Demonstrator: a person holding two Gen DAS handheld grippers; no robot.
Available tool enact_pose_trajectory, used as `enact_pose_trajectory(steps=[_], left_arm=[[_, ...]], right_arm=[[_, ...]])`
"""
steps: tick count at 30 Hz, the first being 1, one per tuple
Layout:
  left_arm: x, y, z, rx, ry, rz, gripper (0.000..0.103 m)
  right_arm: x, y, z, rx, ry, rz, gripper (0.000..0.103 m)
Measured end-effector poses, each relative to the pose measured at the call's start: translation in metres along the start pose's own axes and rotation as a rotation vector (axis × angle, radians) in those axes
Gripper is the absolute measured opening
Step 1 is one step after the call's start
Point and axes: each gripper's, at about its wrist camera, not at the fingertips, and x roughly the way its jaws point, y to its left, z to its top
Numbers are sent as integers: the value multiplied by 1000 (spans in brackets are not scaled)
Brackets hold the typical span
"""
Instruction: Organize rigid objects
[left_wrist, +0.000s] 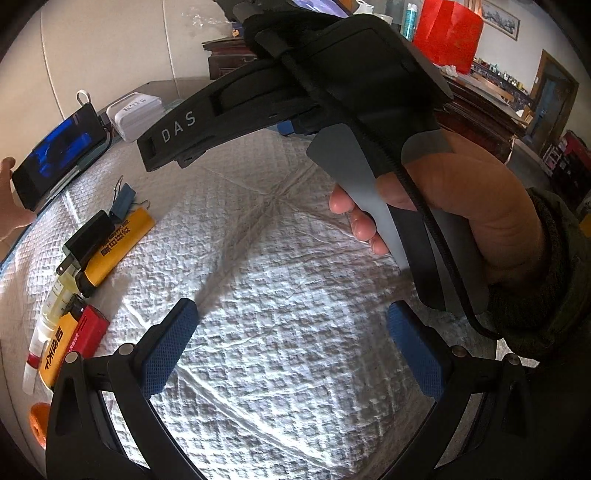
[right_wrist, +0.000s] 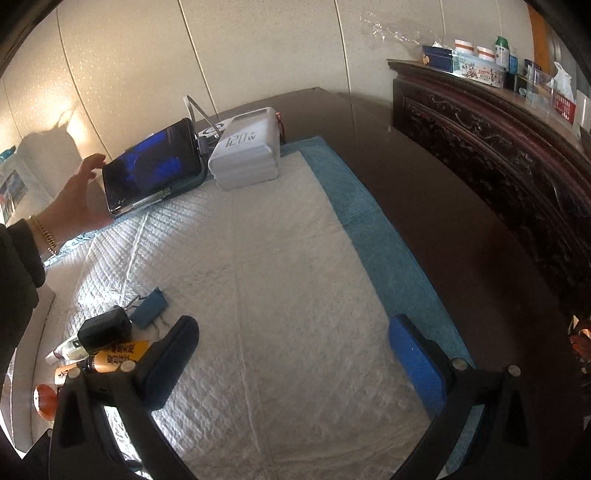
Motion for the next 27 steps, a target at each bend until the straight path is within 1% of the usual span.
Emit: enact_pose_trajectory(steps=[27], left_arm=[[3, 0, -2, 8, 0, -5, 102]], right_arm=[[0, 0, 0, 2, -1, 3, 103]])
